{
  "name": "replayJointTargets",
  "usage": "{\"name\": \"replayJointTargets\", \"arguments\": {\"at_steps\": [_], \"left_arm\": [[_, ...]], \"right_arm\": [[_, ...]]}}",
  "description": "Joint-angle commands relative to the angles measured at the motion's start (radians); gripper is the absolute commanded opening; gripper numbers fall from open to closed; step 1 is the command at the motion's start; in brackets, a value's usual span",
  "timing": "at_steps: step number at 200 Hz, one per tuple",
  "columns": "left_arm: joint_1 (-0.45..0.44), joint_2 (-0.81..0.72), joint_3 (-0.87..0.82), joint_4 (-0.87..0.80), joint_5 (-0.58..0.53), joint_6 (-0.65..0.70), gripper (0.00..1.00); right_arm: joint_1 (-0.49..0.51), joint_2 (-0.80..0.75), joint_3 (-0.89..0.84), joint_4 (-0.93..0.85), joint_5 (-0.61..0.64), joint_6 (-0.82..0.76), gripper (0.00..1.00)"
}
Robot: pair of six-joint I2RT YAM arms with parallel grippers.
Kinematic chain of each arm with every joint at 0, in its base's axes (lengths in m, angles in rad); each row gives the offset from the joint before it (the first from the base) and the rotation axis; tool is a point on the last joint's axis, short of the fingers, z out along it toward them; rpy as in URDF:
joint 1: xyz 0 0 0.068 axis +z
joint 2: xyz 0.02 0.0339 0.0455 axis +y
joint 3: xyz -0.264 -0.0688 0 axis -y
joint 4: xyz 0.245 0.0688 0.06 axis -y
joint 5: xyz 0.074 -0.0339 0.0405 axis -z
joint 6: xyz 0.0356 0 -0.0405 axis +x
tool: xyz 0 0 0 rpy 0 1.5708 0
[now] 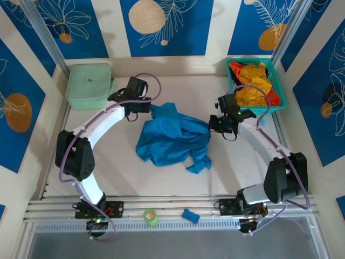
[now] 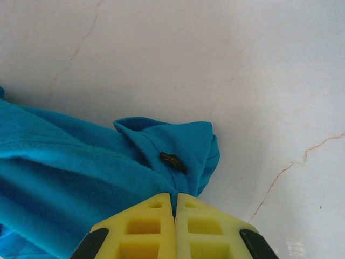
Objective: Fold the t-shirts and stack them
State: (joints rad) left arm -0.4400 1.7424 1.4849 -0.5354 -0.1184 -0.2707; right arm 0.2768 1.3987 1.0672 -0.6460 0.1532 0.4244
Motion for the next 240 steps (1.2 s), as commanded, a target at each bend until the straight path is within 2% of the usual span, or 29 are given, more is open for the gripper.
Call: {"name": "replayJointTargets", "arguments": {"at_steps": [1,28,60,109,176,213,240], "left_arm": [[0.028,0.037,0.054,0.112,0.092,0.014,0.00],[0.012,0.055,0.102,0.178,0.144,0.042,0.00],[0.009,0.047,0.123,0.257,0.126,0.057,0.00],[0.009,-0.013,0.096,0.299,0.063,0.078,0.00],[0.009,-0.130,0.041,0.269,-0.073,0.166,0.00],[0.009,-0.176,0.058,0.237,-0.081,0.183,0.00],[0.007,-0.222,0.085,0.167,0.046,0.175,0.00]], "right_arm": [[-0.004,-0.012,-0.033,-0.022,0.028,0.025,0.00],[-0.001,-0.011,-0.041,0.001,0.055,0.033,0.00],[-0.017,-0.004,0.004,0.053,0.104,0.010,0.00],[-0.056,0.091,0.247,0.115,0.129,-0.070,0.00],[-0.074,0.256,0.540,0.099,0.046,-0.182,0.00],[-0.057,0.218,0.498,0.112,-0.006,-0.177,0.00],[-0.044,0.145,0.397,0.114,-0.012,-0.151,0.00]]}}
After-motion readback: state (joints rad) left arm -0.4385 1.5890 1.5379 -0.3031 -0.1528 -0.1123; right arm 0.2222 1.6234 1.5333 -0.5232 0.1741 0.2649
